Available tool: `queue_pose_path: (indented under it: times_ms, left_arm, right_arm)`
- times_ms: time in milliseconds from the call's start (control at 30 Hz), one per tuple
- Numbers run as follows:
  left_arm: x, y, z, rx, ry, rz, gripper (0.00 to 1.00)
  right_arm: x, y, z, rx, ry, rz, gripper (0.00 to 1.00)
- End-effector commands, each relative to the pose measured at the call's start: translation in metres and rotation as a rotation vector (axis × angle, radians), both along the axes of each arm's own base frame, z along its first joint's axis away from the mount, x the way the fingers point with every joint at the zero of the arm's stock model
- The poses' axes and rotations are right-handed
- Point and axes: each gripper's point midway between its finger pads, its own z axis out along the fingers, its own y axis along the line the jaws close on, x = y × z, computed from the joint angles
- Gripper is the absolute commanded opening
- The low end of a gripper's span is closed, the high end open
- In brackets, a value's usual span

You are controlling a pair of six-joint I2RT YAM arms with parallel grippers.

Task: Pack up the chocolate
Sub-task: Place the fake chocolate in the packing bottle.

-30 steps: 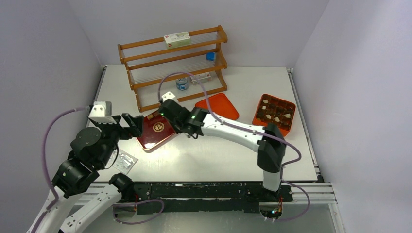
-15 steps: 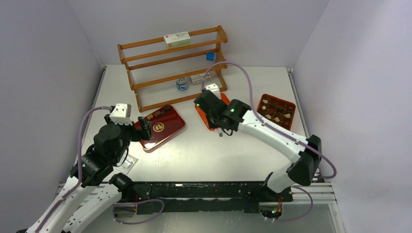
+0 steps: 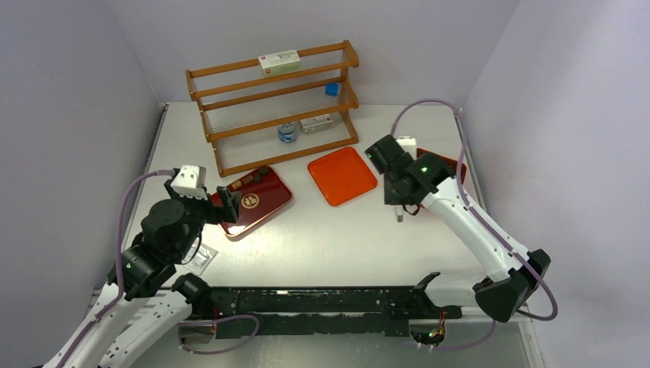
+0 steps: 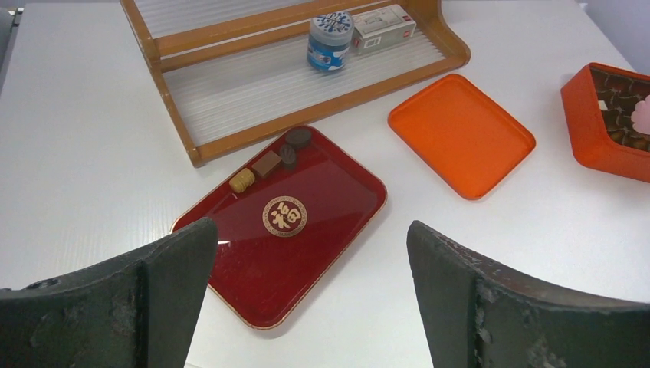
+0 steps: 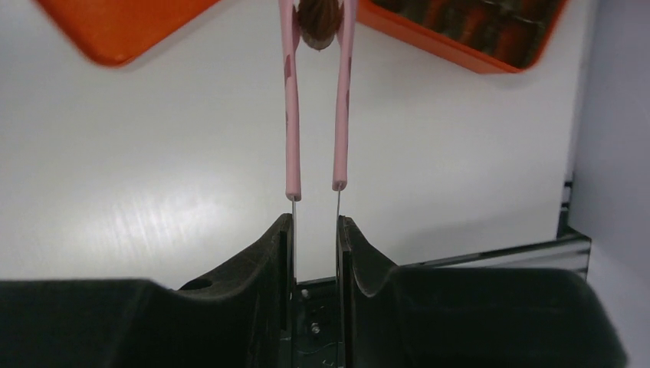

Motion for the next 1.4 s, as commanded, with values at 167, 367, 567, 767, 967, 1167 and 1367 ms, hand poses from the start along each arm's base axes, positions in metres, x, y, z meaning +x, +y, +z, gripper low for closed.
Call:
queue_pose_path:
  times_ms: [167, 367, 567, 767, 967, 1167, 1367]
  left_arm:
    - [-0.003, -0.004, 0.013, -0.032, -0.058, -0.033, 0.98]
    - [-0.005, -0.001, 0.016, -0.042, -0.072, -0.027, 0.98]
    - [-0.005, -0.001, 0.017, -0.042, -0.074, -0.03, 0.98]
    - [-0.005, 0.0, 0.017, -0.045, -0.076, -0.022, 0.98]
    - [-0.005, 0.0, 0.017, -0.044, -0.075, -0.02, 0.98]
    - [-0.005, 0.002, 0.017, -0.042, -0.075, -0.012, 0.98]
    - [-0.003, 0.003, 0.016, -0.037, -0.072, -0.002, 0.98]
  right_arm:
    - [0.012, -0.073, -0.007, -0.012, 0.054, -0.181, 0.27]
    - [0.024, -0.091, -0.026, 0.01, 0.092, -0.252, 0.27]
    - [0.032, -0.099, -0.039, 0.04, 0.104, -0.27, 0.29]
    - [0.033, -0.104, -0.05, 0.049, 0.12, -0.289, 0.32]
    - [0.037, -0.107, -0.051, 0.048, 0.115, -0.297, 0.35]
    - [0.04, -0.108, -0.039, 0.046, 0.094, -0.293, 0.35]
    - [0.046, -0.098, -0.017, 0.105, 0.042, -0.247, 0.34]
